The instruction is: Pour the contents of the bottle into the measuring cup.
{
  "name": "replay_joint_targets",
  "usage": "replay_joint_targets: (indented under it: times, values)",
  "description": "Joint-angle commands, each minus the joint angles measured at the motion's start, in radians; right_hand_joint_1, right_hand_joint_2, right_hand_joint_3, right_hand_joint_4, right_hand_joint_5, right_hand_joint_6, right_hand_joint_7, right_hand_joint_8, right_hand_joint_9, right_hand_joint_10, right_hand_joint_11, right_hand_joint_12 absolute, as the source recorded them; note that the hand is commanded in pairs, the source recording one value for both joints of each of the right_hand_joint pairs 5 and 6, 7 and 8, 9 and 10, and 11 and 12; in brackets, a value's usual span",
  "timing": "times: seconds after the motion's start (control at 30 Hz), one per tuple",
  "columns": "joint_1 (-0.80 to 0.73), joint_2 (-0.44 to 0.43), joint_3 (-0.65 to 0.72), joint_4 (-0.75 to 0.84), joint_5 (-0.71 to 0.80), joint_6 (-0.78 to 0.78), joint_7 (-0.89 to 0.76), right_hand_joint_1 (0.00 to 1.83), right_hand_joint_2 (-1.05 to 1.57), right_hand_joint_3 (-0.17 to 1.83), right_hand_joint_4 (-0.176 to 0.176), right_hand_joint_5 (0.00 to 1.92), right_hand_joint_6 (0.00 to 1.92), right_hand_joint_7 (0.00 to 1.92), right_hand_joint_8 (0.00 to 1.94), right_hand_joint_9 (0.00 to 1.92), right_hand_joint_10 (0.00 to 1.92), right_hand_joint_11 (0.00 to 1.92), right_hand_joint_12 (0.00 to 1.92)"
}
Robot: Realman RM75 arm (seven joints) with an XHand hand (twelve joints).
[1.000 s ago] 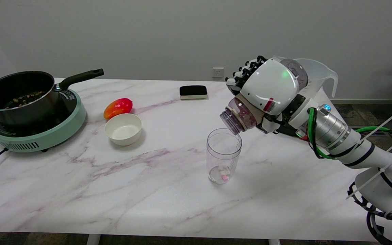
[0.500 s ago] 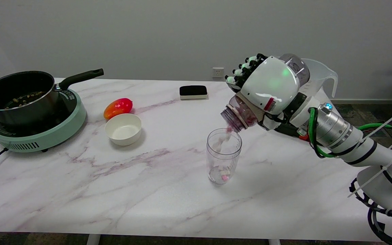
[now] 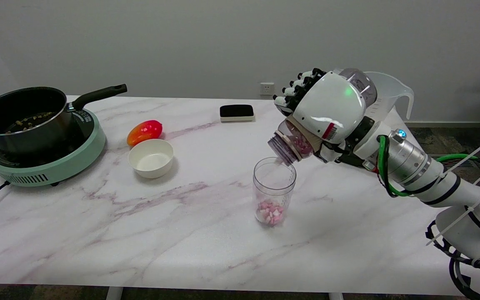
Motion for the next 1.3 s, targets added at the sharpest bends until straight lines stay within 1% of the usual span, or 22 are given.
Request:
replay_joint_targets:
  times: [0.03, 0.73, 0.8, 0.83, 1.3]
  values:
    - [-0.003, 0.0, 0.019, 0.0, 0.004, 0.024, -0.03, 1.46, 1.52, 0.95, 0.0, 1.92, 1.92, 1.92, 1.92, 1.82, 1.82, 1.51, 1.51]
    - [0.001, 0.001, 0.034, 0.0, -0.02, 0.038, -0.059, 1.4, 1.57, 0.94, 0.0, 1.92, 1.92, 1.92, 1.92, 1.84, 1.84, 1.52, 1.52]
    - [0.003, 0.001, 0.037, -0.021, -0.007, 0.028, -0.069, 1.4, 1.57, 0.93, 0.0, 1.92, 1.92, 1.92, 1.92, 1.84, 1.84, 1.52, 1.52]
    - [-0.002, -0.001, 0.03, 0.0, -0.021, 0.035, -0.067, 1.4, 1.57, 0.93, 0.0, 1.92, 1.92, 1.92, 1.92, 1.84, 1.84, 1.52, 1.52]
    - [-0.018, -0.021, 0.01, -0.004, -0.04, 0.027, -0.108, 1.4, 1.57, 0.83, 0.0, 1.92, 1.92, 1.92, 1.92, 1.85, 1.85, 1.53, 1.53]
